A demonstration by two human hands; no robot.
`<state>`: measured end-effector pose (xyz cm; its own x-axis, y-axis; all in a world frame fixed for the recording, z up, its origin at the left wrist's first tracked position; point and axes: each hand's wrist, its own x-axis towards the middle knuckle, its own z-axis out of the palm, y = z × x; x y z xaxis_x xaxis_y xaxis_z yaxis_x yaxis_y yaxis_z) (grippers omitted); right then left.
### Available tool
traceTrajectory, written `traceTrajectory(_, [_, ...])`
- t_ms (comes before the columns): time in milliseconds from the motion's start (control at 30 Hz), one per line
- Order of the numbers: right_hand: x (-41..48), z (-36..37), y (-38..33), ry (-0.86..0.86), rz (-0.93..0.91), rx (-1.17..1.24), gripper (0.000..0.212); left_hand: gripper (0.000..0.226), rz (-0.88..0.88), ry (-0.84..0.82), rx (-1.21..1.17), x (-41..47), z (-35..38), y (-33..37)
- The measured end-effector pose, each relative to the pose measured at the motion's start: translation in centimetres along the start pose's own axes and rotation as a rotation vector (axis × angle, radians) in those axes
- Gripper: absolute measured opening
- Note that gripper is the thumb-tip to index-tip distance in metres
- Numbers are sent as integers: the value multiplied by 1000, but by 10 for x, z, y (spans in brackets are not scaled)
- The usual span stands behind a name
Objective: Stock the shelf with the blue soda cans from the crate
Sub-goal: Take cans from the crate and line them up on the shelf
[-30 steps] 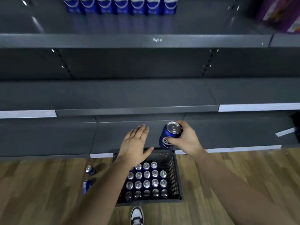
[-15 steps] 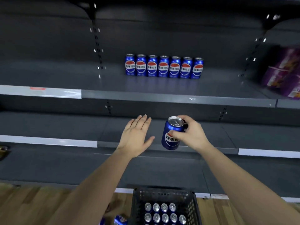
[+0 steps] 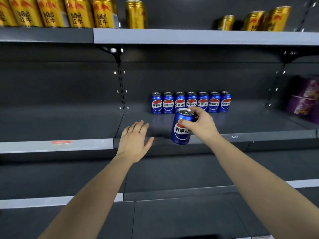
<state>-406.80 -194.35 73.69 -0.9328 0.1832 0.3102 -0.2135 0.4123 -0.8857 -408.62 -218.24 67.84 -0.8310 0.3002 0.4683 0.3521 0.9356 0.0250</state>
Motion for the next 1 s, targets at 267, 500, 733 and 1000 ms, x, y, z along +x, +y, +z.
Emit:
traceTrajectory(267, [58, 50, 14, 20, 56, -52, 62, 55, -26, -122, 19, 20, 47, -40])
traceTrajectory(500, [94, 75, 31, -13, 46, -61, 62, 74, -59, -83, 21, 55, 76, -42])
traceTrajectory(733, [118, 85, 48, -48, 22, -44, 67, 58, -74, -64, 16, 71, 91, -43])
traceTrajectory(1000, [124, 98, 72, -29, -13, -136, 88, 52, -84, -5, 40, 67, 97, -44])
